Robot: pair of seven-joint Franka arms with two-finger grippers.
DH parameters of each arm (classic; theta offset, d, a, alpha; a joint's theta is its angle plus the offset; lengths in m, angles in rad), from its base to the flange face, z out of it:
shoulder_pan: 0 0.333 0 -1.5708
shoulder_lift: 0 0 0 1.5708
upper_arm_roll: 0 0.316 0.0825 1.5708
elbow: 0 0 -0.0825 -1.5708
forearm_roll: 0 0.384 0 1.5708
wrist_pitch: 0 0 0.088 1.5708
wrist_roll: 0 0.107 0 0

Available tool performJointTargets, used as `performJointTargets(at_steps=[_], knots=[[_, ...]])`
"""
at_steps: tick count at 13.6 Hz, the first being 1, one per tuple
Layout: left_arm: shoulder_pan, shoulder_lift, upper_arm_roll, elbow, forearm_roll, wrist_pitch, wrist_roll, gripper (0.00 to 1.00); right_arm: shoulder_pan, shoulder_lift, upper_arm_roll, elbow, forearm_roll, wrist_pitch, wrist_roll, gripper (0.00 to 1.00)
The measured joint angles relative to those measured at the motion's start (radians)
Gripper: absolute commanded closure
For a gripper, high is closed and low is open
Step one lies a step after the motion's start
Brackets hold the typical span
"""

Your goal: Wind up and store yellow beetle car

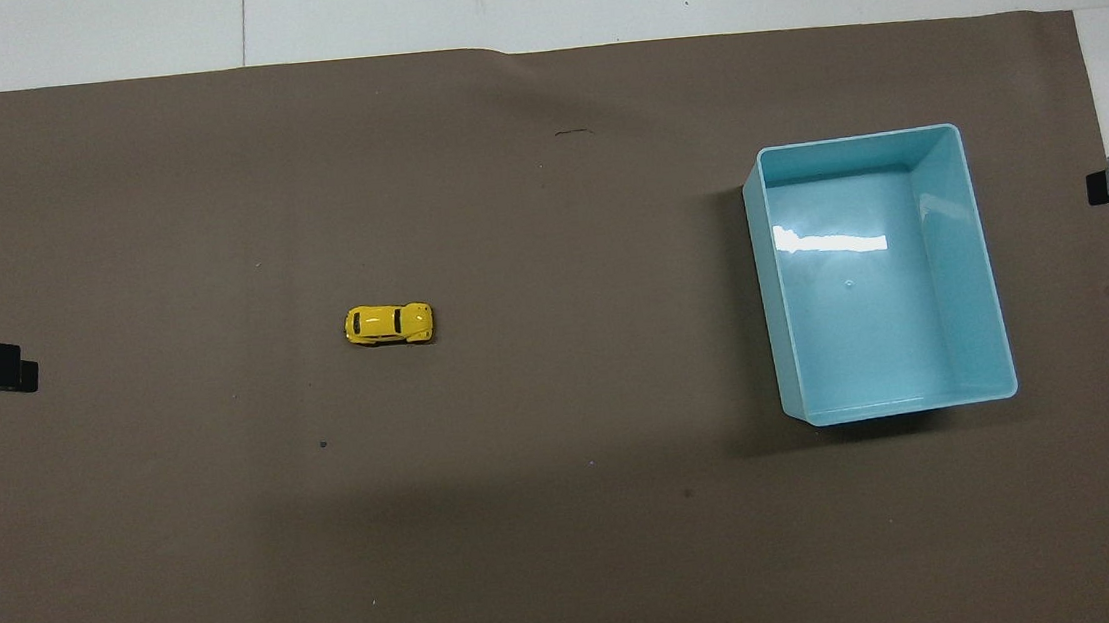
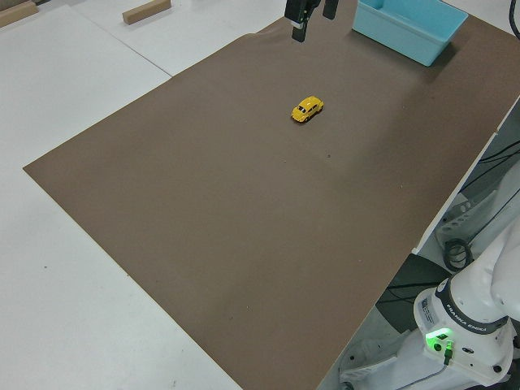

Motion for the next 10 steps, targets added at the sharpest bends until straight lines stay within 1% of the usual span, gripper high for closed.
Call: performJointTargets(at_steps=[6,10], knots=[[0.000,0.002,0.000,-0.001,0.000,0.004,-0.005,0.00,0.000,0.000,0.000,0.000,0.000,0.000,0.000,0.00],[0.000,0.012,-0.001,-0.022,0.000,0.015,-0.005,0.00,0.000,0.000,0.000,0.000,0.000,0.000,0.000,0.00]])
